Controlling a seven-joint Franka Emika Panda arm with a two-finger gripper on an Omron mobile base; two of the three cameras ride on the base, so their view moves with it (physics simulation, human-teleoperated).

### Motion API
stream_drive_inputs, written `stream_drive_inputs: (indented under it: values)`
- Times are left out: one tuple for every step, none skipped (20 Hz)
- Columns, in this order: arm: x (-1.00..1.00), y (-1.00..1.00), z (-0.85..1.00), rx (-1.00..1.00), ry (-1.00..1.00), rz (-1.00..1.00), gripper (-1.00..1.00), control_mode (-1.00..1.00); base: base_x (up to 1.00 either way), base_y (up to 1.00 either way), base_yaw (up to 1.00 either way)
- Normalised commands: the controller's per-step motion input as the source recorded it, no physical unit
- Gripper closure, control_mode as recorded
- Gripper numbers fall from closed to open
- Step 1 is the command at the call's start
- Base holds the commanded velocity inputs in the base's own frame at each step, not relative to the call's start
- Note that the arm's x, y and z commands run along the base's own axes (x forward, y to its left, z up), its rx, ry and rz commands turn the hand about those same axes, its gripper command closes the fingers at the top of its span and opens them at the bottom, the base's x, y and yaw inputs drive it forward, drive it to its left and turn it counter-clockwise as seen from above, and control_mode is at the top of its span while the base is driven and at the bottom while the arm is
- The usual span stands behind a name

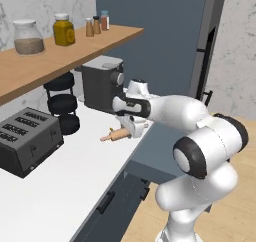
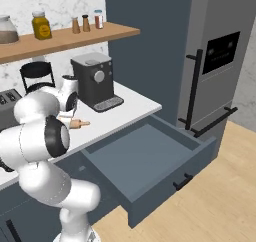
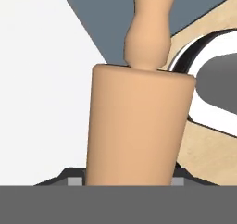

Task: Pick the rolling pin from the drawer and place it on the counter.

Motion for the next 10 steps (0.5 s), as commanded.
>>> stream_drive_inputs:
  values:
    - [0.03, 1.00, 0.00, -0.26, 0.00, 0.00, 1.00, -1.00, 0.00, 0.00, 0.00]
    - [0.13, 1.00, -0.01, -0.25, 0.00, 0.00, 1.00, -1.00, 0.00, 0.00, 0.00]
    - [0.11, 1.00, -0.14, -0.29, 0.01, 0.00, 1.00, -1.00, 0.00, 0.00, 0.00]
    - [0.11, 1.00, -0.30, -0.26, 0.00, 0.00, 1.00, -1.00, 0.00, 0.00, 0.00]
    - [0.14, 0.99, -0.38, -0.28, 0.00, 0.00, 1.00, -1.00, 0.00, 0.00, 0.00]
    - [0.11, 0.69, -0.45, -0.23, 0.00, 0.00, 1.00, -1.00, 0.00, 0.00, 0.00]
    - [0.19, 0.56, -0.53, -0.19, 0.00, 0.00, 1.00, -1.00, 0.00, 0.00, 0.00]
    - [0.17, 0.54, -0.60, -0.19, 0.00, 0.00, 1.00, -1.00, 0.00, 0.00, 0.00]
    - [0.21, 0.51, -0.64, -0.17, 0.00, 0.00, 1.00, -1.00, 0.00, 0.00, 0.00]
    - [0.26, 0.47, -0.66, -0.16, 0.00, 0.00, 1.00, -1.00, 0.00, 0.00, 0.00]
